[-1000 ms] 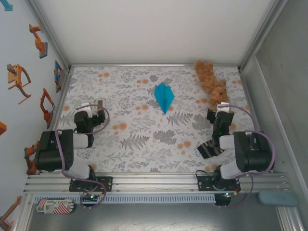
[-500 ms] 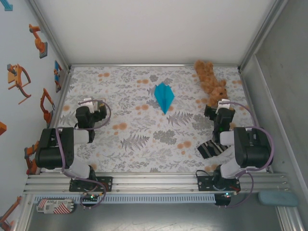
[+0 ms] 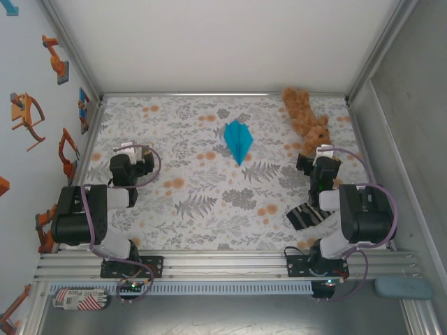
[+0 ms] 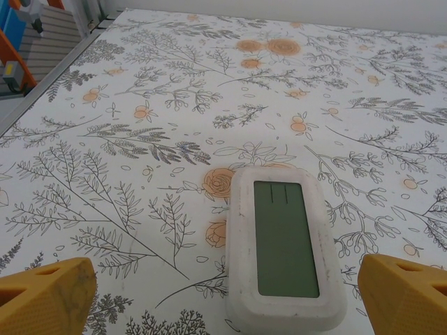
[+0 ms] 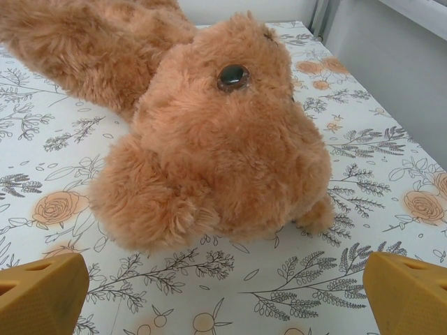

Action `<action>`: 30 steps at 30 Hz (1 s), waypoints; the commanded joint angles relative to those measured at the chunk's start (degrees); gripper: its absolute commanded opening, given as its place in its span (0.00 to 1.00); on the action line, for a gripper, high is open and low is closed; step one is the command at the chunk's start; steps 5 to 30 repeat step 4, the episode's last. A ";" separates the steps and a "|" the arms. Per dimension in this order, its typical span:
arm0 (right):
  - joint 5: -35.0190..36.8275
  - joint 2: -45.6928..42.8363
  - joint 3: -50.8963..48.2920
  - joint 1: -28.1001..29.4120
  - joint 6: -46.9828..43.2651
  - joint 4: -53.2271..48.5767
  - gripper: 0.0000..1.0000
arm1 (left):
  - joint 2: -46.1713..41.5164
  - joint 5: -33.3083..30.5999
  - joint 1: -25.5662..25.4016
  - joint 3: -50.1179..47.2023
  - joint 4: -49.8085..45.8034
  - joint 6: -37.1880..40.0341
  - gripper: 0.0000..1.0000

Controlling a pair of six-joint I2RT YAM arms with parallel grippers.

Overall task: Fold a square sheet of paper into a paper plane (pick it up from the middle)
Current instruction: Reset both arms

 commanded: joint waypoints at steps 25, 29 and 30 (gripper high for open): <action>0.96 -0.16 0.82 -0.40 0.91 0.48 0.99 | -0.02 0.62 0.22 0.92 -0.72 0.72 0.96; 0.96 -0.16 0.82 -0.40 0.91 0.48 0.99 | -0.02 0.62 0.22 0.92 -0.72 0.72 0.96; 0.96 -0.16 0.82 -0.40 0.91 0.48 0.99 | -0.02 0.62 0.22 0.92 -0.72 0.72 0.96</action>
